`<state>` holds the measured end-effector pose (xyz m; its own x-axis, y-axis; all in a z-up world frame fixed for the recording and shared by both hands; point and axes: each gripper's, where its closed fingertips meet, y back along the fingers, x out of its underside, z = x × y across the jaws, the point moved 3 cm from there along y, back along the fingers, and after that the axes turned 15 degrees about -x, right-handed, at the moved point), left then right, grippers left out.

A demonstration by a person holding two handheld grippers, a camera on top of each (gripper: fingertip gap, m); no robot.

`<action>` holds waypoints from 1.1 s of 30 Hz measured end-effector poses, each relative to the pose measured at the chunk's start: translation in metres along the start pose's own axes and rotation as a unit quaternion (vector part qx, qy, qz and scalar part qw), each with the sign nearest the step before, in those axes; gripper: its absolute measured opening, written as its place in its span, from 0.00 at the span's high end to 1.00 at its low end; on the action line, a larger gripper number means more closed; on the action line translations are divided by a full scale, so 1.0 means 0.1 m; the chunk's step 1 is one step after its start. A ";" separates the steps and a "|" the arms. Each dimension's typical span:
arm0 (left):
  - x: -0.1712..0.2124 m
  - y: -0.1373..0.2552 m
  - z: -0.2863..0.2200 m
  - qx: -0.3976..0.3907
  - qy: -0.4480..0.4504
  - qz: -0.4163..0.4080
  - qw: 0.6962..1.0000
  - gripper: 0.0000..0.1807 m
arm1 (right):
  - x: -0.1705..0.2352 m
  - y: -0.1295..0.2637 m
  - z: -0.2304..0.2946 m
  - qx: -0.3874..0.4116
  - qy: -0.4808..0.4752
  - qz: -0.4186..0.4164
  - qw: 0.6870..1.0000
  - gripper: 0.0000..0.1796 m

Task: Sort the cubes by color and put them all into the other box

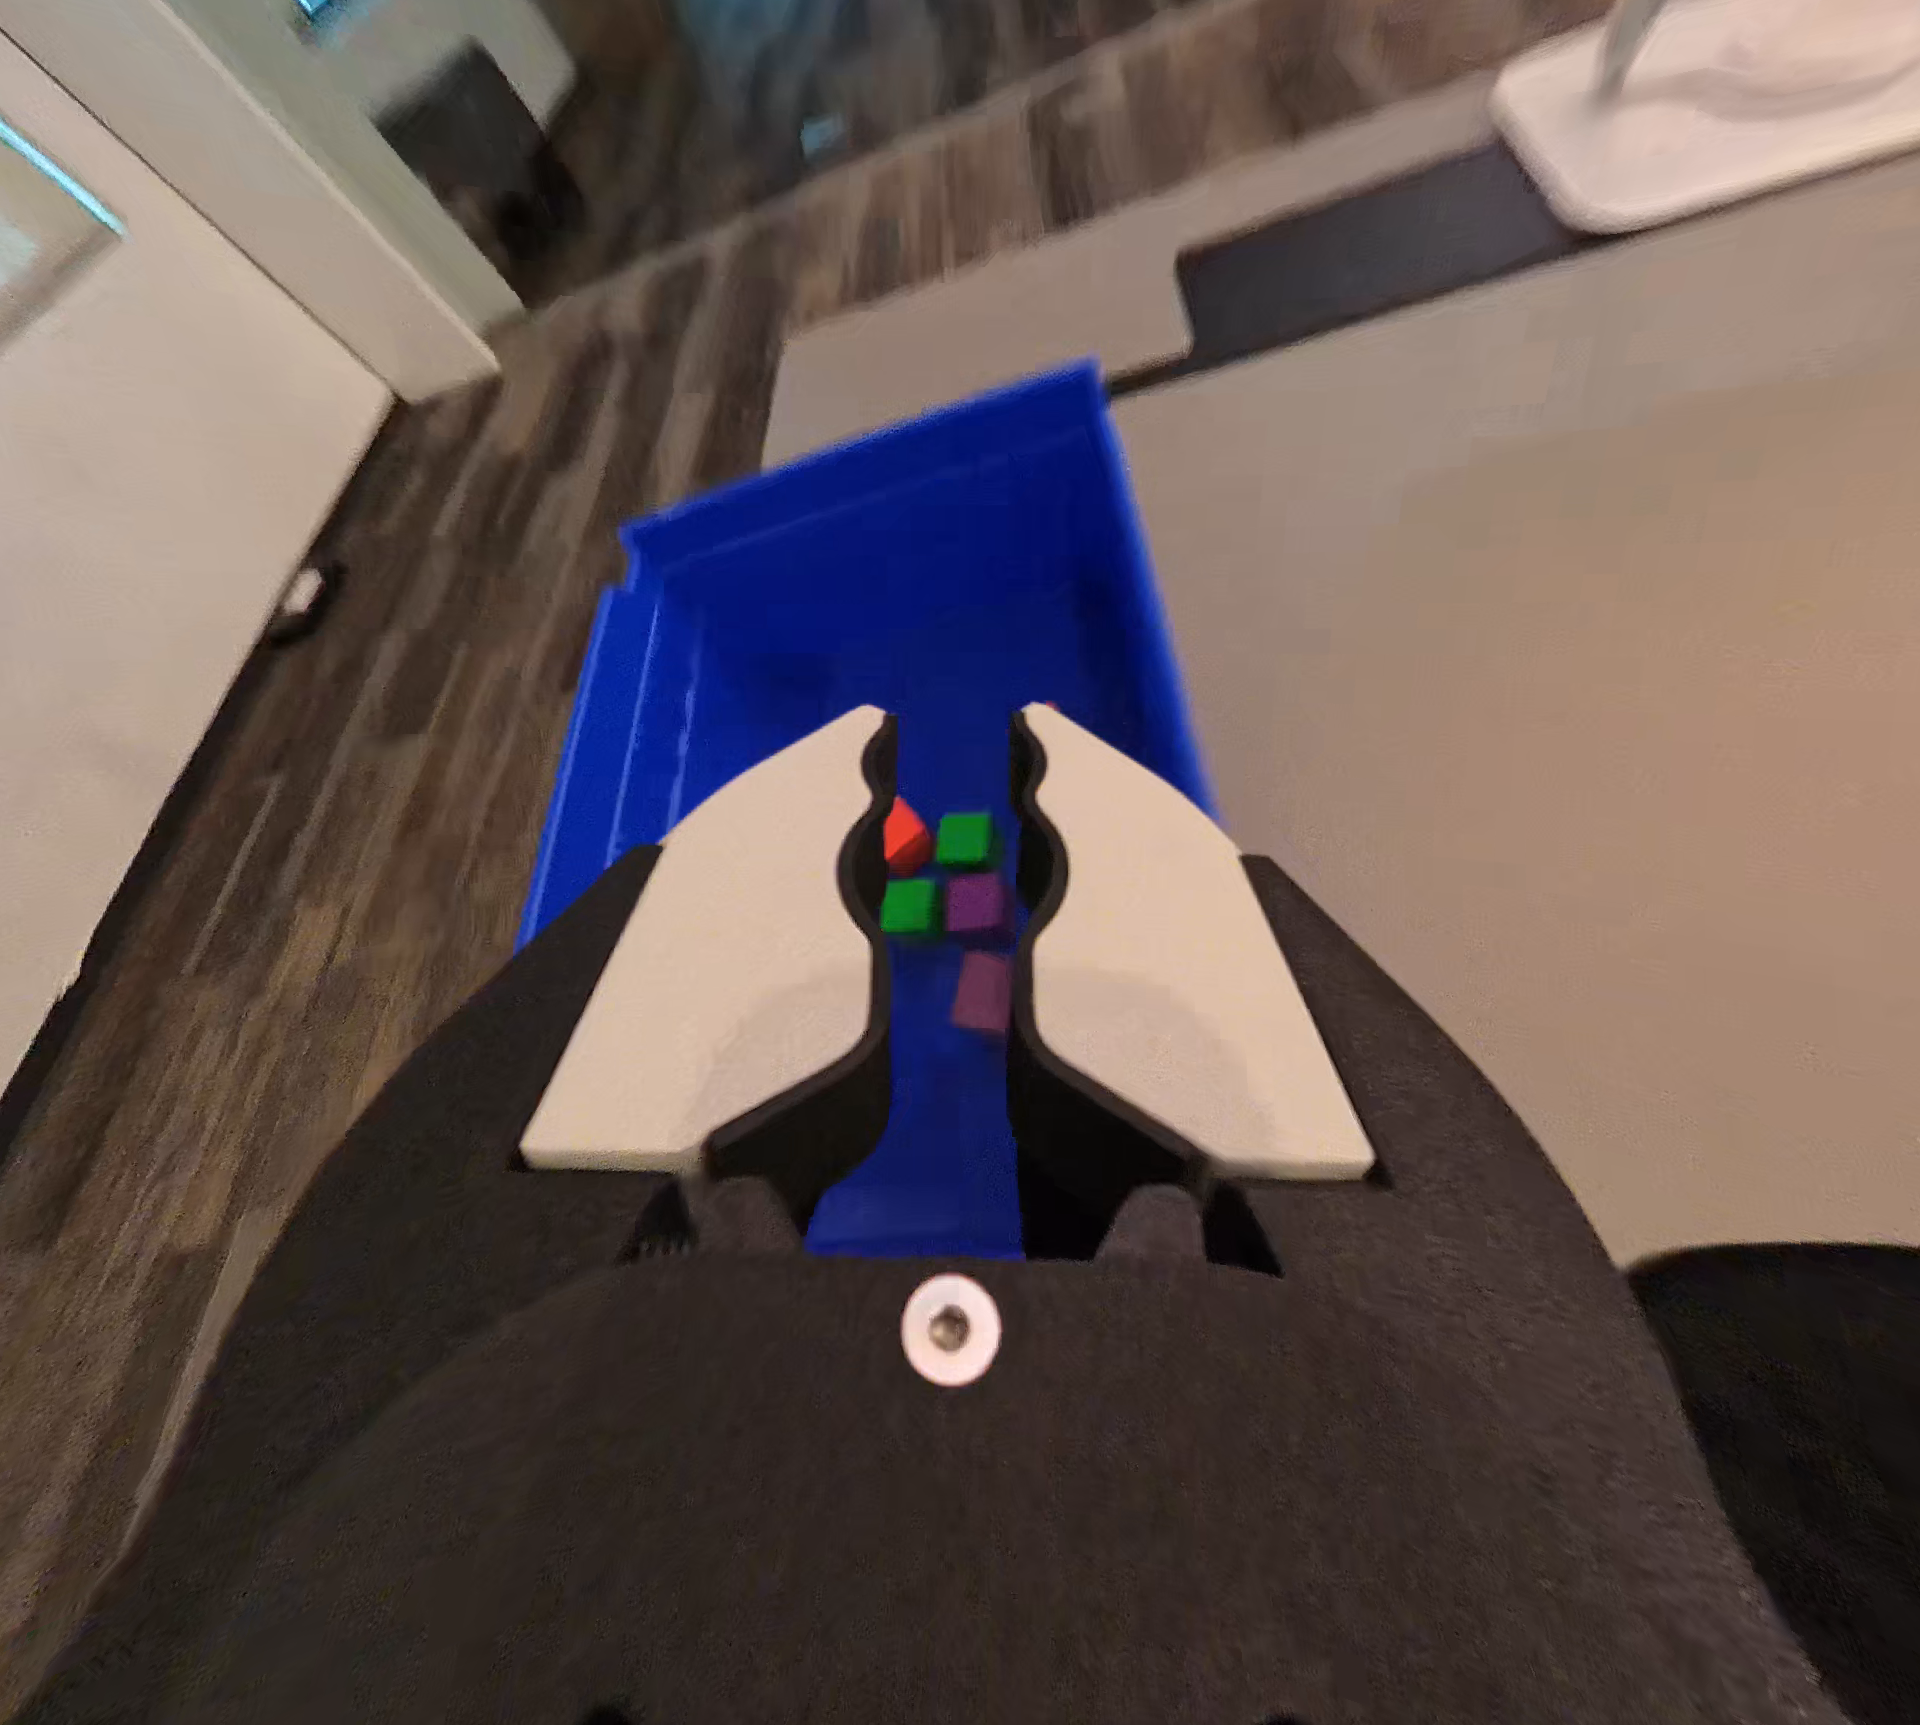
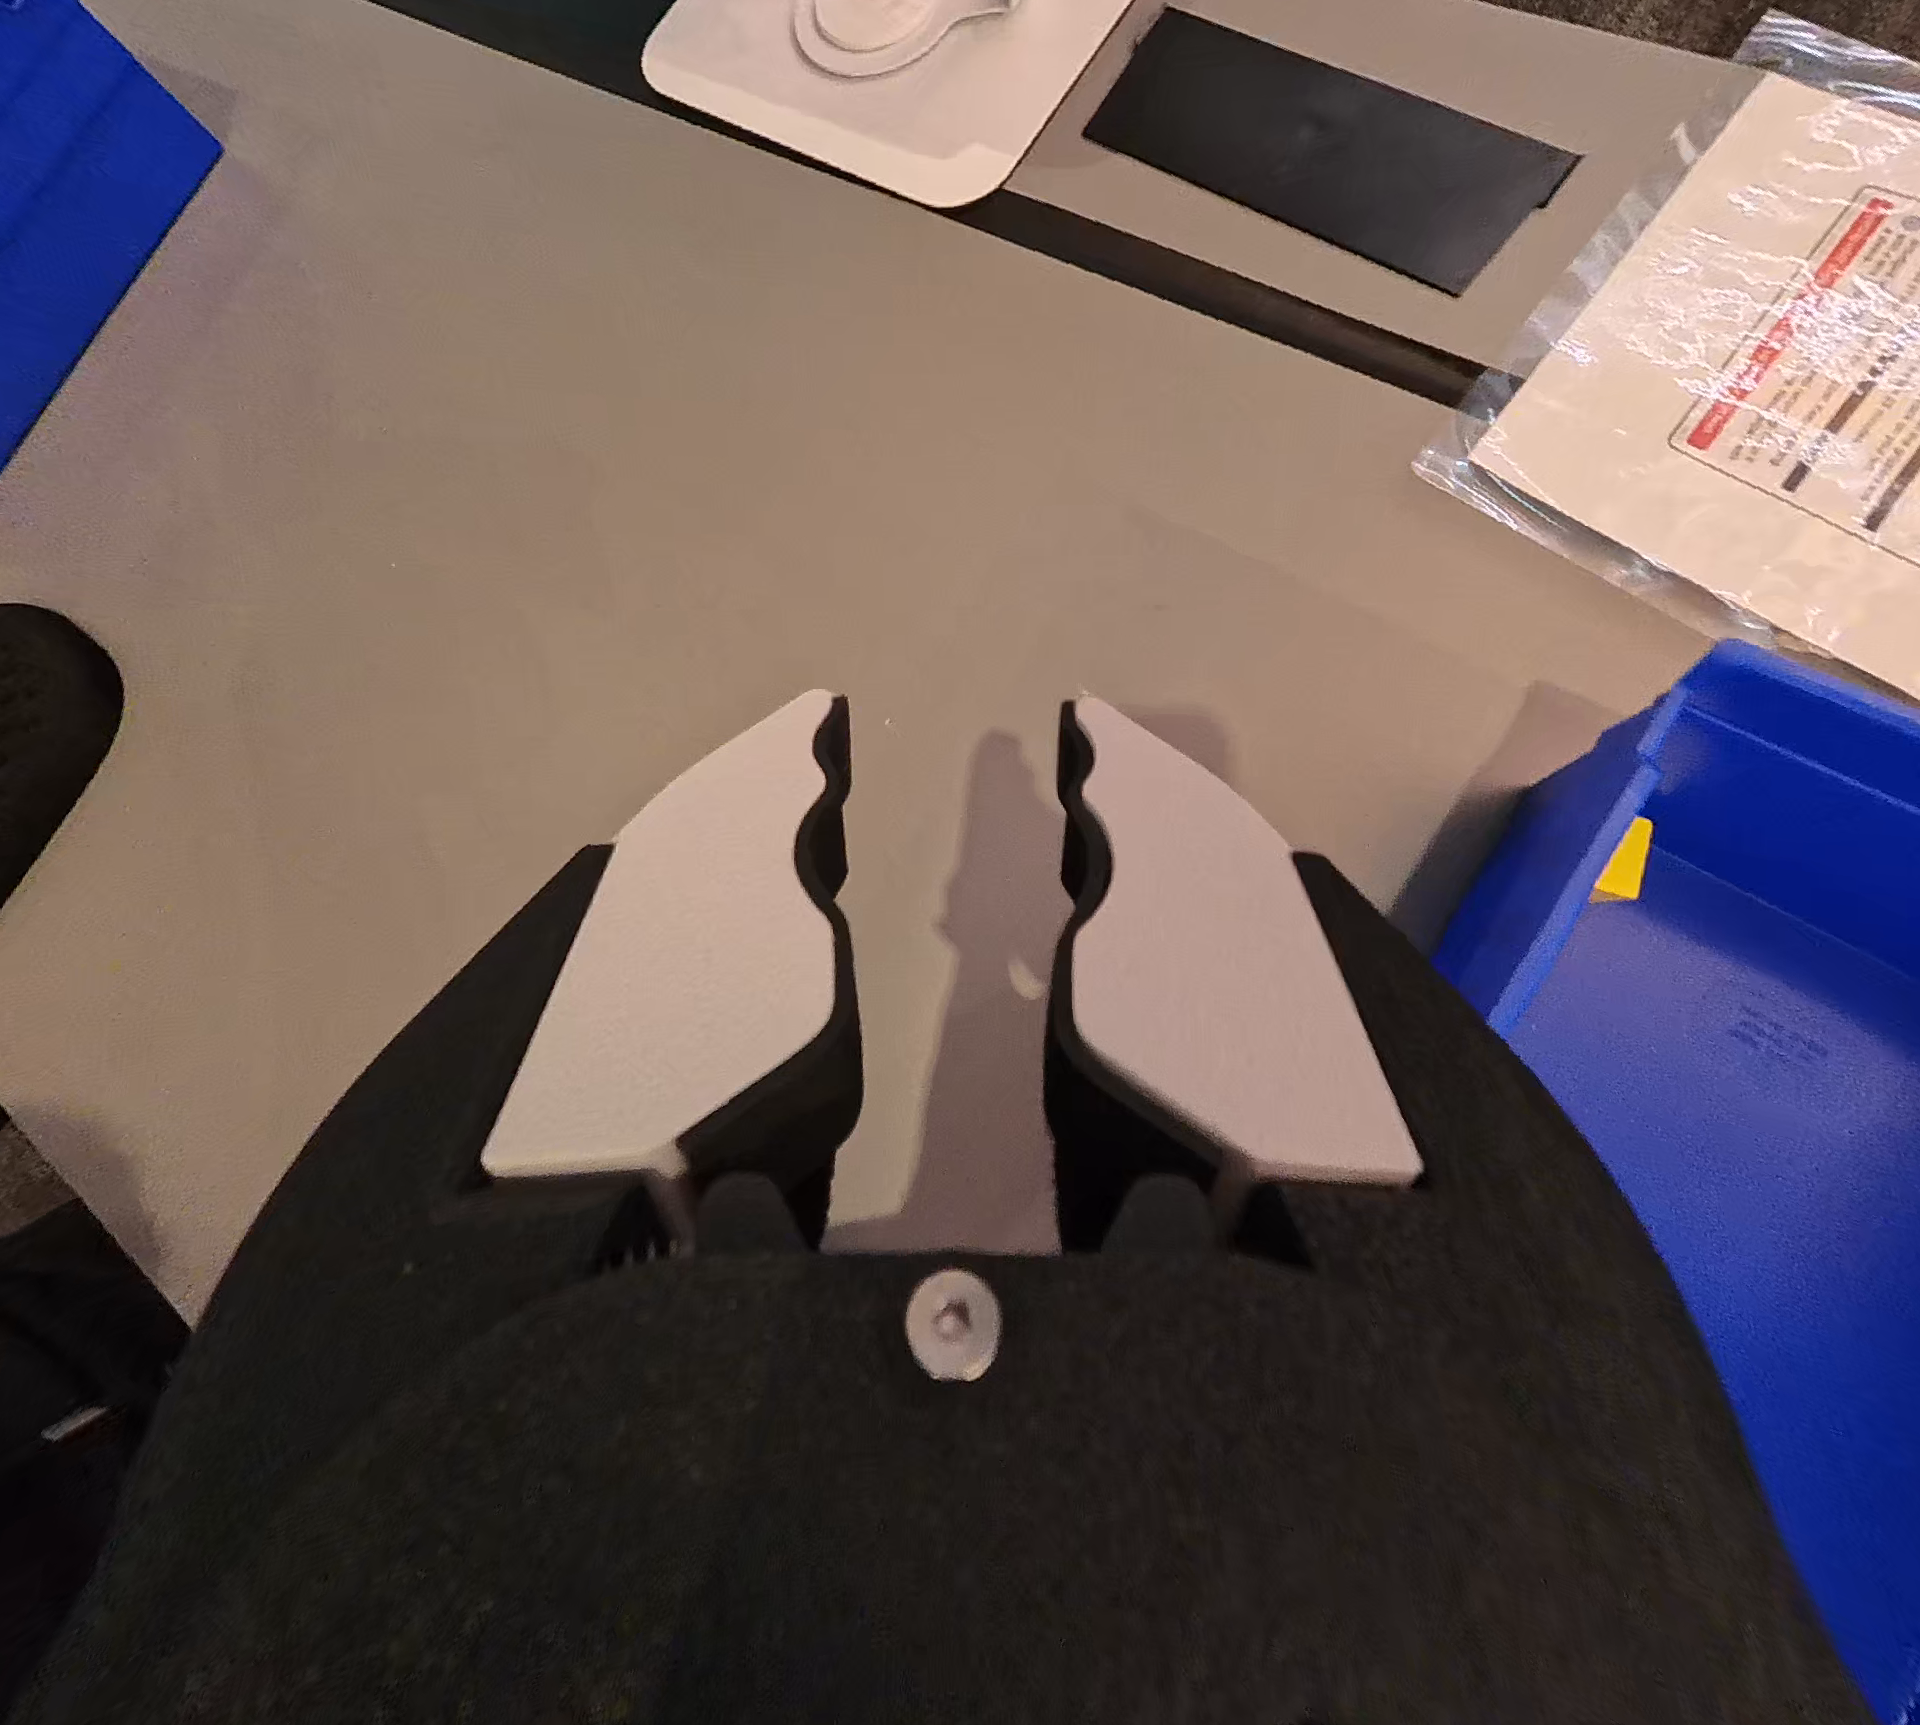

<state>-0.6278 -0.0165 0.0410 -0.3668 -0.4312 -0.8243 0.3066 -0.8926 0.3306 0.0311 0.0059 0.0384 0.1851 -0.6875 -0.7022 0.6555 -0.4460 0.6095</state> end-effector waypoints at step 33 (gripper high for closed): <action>1.19 -1.59 0.05 -0.046 0.228 0.471 0.851 0.85 | 0.33 -0.34 -0.17 -0.029 -0.029 0.114 0.993 0.80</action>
<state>-0.7247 0.0738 -0.1075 0.4525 -0.8348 -0.3137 0.3506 -0.1569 0.9233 0.0272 0.0084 -0.0118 0.2924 -0.7997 -0.5244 0.6418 -0.2424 0.7275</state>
